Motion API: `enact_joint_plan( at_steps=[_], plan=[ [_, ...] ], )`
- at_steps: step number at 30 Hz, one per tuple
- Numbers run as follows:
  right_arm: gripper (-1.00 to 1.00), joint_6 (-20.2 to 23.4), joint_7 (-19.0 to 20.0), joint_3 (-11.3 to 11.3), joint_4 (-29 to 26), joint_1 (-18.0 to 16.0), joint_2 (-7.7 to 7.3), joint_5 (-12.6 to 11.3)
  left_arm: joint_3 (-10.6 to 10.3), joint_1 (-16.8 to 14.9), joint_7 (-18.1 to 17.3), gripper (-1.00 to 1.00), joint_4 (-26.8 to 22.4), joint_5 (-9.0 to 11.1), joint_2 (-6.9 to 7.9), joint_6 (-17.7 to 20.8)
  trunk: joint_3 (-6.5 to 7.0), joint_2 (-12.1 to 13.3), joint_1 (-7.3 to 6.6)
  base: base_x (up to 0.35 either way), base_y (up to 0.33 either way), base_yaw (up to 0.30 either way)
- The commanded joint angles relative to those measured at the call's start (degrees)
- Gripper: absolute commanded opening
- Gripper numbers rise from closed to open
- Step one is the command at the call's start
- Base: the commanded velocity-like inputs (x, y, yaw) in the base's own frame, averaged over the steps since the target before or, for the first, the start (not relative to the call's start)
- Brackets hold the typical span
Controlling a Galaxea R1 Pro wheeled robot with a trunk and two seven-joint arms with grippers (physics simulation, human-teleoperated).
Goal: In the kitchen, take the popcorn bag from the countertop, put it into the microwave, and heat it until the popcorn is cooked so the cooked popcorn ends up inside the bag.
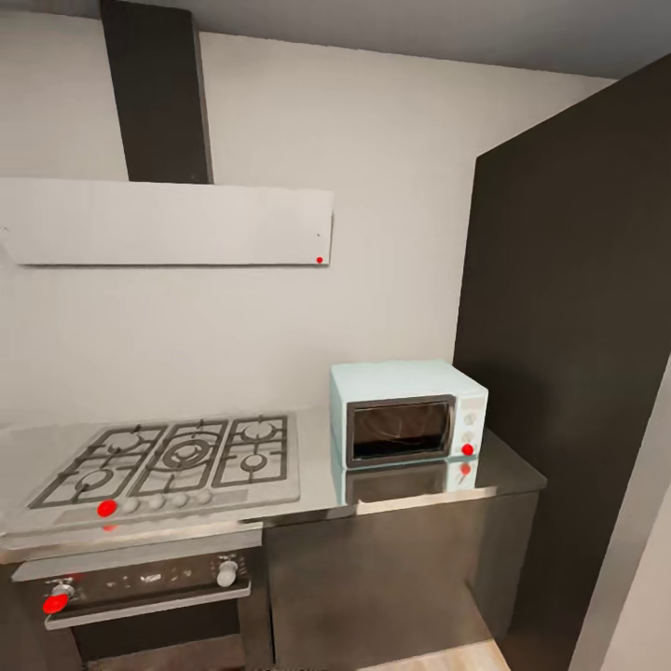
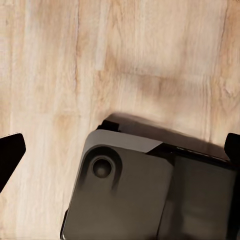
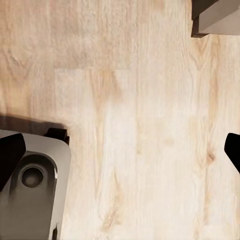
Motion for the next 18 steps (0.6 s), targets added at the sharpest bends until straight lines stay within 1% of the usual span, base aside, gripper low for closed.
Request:
enact_joint_plan(
  at_steps=[1,5,7,9,12,13,18],
  plan=[
    [1.00,-0.34,0.12,-0.48,0.18,-0.03,-0.10,0.39,-0.45,-0.02,0.18,1.00,-0.06,0.52,-0.03,-0.14,-0.08,-0.05,0.02,0.000,0.000,0.266],
    [1.00,-0.34,0.12,-0.48,0.18,-0.03,-0.15,0.39,-0.25,-0.02,0.24,1.00,-0.33,0.63,-0.10,0.00,-0.29,-0.05,0.02,0.000,0.000,0.266],
    [1.00,-0.34,0.12,-0.48,0.18,-0.04,-0.10,0.38,-0.21,-0.02,0.26,1.00,-0.37,1.04,-0.42,0.03,-0.39,-0.05,0.02,0.000,0.000,0.265],
    [1.00,-0.34,0.12,-0.48,0.18,-0.05,-0.08,0.38,-0.16,-0.02,0.27,1.00,-0.32,2.96,-0.72,0.04,-0.49,-0.05,0.02,0.000,0.000,0.266],
    [1.00,-0.34,0.12,-0.48,0.18,-0.02,-0.02,0.38,-0.19,-0.02,0.20,1.00,-0.17,5.49,-0.74,0.04,-0.65,-0.05,0.02,0.000,0.000,0.265],
    [1.00,-0.34,0.12,-0.48,0.18,-0.01,0.00,0.38,-0.19,-0.02,0.19,1.00,-0.11,6.05,-0.74,0.04,-0.70,-0.05,0.02,0.000,0.000,0.265],
    [1.00,-0.34,0.12,-0.48,0.18,-0.04,0.16,0.38,-0.19,-0.02,0.18,1.00,-0.11,6.60,-0.81,-0.03,-0.95,-0.05,0.02,0.000,0.000,0.266]
  ],
)
